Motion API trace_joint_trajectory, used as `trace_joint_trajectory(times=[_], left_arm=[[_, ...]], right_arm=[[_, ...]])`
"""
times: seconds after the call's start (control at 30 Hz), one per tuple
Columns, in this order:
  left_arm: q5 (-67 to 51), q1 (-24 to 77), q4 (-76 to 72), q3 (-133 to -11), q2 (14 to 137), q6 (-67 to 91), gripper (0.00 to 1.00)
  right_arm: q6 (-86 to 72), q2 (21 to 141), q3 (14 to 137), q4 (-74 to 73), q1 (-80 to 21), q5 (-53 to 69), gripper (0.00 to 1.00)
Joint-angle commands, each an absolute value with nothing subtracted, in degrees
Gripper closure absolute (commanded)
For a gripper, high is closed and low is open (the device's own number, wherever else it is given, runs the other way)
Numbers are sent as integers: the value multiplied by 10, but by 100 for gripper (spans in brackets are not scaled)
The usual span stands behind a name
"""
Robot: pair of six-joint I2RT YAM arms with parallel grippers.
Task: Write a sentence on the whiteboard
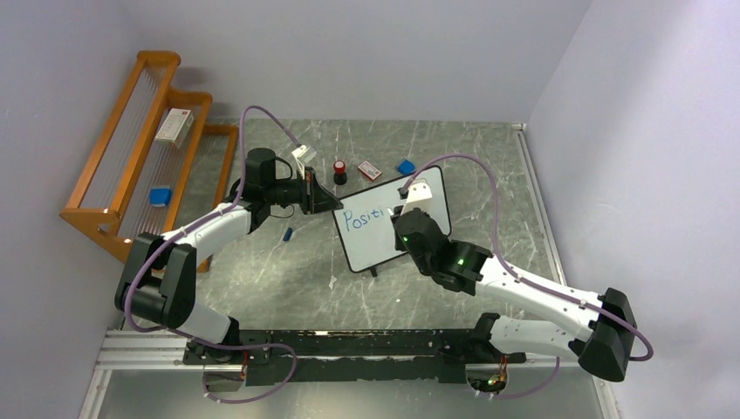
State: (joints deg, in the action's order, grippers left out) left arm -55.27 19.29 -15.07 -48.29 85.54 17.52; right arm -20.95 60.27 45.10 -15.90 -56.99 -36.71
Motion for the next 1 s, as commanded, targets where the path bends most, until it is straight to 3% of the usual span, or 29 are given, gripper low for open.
trace_joint_trajectory(times=[0.0,0.97], left_arm=[[-534,195,-114,-482,874,148,95],[-531,195,-105,-485,876,142,95]], right_arm=[[-205,608,444,-129,-566,-357,100],[-214,632,451,-171,-551,-340,100]])
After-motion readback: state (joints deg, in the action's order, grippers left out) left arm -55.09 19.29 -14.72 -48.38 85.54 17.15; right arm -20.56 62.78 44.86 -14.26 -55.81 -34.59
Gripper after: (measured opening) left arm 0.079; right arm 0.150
